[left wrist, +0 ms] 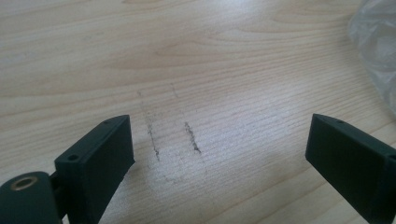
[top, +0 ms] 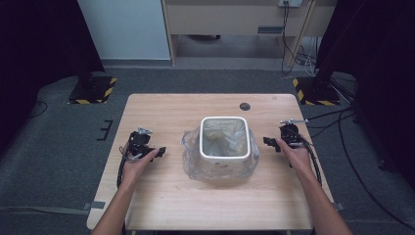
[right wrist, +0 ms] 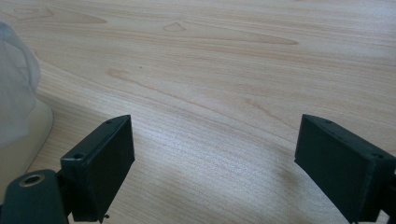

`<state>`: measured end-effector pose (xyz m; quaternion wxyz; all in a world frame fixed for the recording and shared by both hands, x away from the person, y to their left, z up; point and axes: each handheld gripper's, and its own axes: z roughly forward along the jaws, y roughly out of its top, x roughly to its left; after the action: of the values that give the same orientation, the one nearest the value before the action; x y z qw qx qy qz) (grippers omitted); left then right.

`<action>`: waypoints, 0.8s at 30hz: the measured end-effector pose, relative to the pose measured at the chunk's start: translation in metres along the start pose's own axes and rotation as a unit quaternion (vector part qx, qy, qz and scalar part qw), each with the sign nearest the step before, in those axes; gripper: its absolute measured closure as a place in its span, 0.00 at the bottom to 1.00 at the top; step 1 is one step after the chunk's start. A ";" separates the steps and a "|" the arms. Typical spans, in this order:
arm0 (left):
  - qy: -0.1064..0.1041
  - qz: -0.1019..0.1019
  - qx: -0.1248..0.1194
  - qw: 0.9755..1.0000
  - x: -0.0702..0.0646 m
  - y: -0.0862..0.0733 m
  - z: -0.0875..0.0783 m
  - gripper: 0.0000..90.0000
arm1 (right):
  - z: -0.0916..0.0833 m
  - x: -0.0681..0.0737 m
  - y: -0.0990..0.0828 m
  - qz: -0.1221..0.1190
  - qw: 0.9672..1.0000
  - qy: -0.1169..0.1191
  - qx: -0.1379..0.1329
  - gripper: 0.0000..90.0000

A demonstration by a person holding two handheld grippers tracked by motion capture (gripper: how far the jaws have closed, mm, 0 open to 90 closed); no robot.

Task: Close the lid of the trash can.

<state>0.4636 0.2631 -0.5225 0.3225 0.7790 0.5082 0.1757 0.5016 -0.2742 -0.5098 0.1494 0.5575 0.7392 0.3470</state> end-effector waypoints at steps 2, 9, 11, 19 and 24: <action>-0.001 -0.004 -0.001 1.000 0.000 -0.003 0.004 0.08 | 0.002 0.000 -0.002 -0.001 1.000 -0.009 -0.001 0.12; 0.017 0.010 -0.008 1.000 -0.005 -0.009 0.005 0.06 | 0.009 0.001 -0.013 -0.001 1.000 -0.024 -0.002 0.12; 0.020 0.010 -0.014 1.000 -0.006 -0.011 0.006 0.06 | 0.009 0.002 -0.014 0.002 1.000 -0.026 -0.005 0.12; 0.025 0.018 -0.019 0.999 -0.008 -0.014 0.007 0.03 | 0.010 0.004 -0.016 -0.003 1.000 -0.029 -0.007 0.11; 0.028 0.016 -0.021 0.999 -0.009 -0.015 0.006 0.03 | 0.009 0.003 -0.023 -0.002 0.999 -0.037 -0.006 0.10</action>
<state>0.4532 0.2570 -0.5366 0.3215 0.7749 0.5007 0.2132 0.4893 -0.2714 -0.5312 0.1808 0.5674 0.7325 0.3299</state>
